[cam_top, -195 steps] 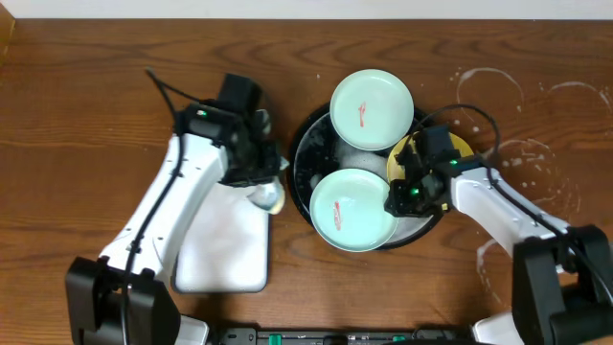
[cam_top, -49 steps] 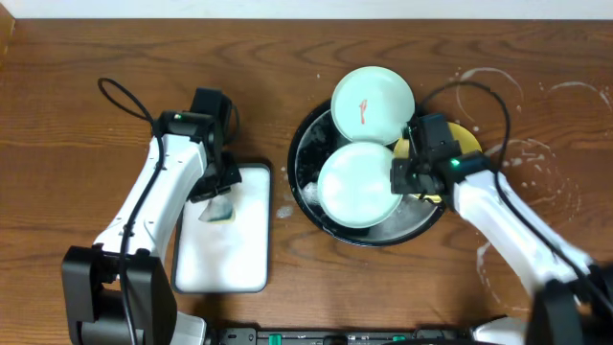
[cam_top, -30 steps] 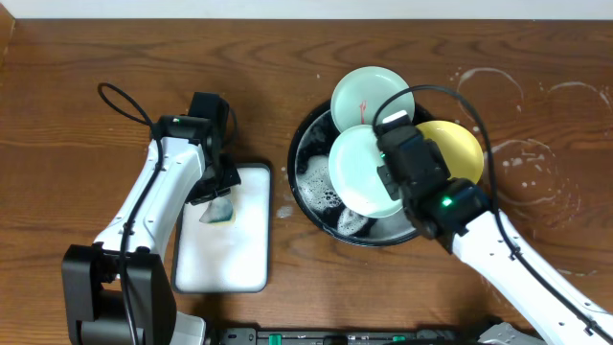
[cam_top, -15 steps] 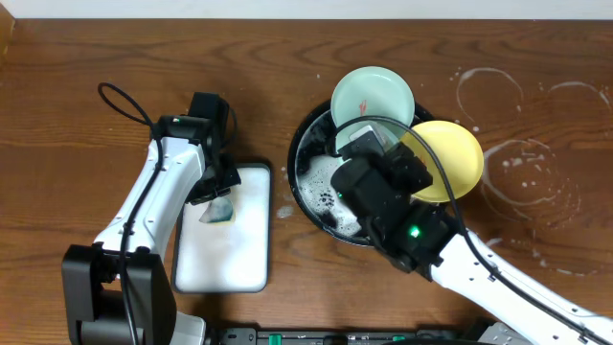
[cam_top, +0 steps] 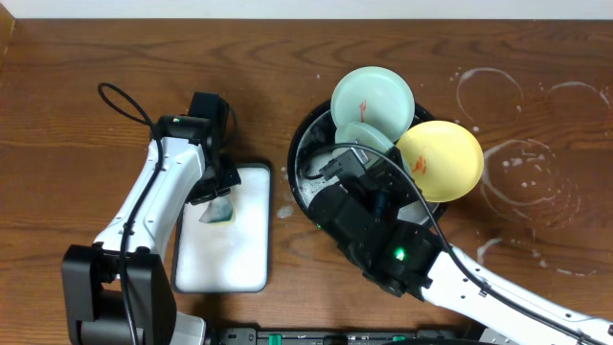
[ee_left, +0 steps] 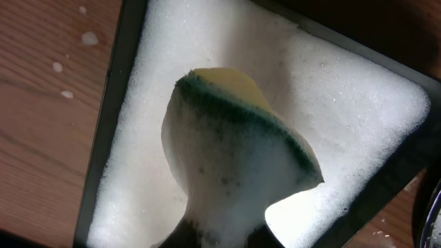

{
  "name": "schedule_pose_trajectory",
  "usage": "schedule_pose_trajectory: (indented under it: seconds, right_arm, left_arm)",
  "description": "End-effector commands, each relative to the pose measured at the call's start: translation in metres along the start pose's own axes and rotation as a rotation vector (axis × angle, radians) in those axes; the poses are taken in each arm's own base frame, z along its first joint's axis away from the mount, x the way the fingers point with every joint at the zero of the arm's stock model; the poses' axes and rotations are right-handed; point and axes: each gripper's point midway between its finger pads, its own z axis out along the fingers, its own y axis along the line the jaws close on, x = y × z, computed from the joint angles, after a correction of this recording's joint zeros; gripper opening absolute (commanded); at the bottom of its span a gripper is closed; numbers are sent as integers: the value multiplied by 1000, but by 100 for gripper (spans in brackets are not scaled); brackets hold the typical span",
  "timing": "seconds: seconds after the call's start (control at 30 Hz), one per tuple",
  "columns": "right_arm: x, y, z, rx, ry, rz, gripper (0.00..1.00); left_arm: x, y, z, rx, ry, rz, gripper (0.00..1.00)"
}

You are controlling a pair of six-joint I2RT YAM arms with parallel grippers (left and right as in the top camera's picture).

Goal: Clean dirty plates on tray and stack at the side
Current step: 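Grip the cleaned green plate rim with the right gripper and lift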

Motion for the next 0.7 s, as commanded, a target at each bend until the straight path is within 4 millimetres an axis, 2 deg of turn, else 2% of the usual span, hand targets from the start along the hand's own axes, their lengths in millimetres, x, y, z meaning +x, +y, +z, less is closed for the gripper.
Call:
schedule_pose_trajectory:
  seconds: [0.0,0.67]
  right_arm:
    - [-6,-17,-8,64,-15,13,1]
    - [-6,-17,-9,68,-16,12,1]
  left_arm:
    - [0,2,0,-6,1,14,8]
    - [0,2,0,-5,1,14,9]
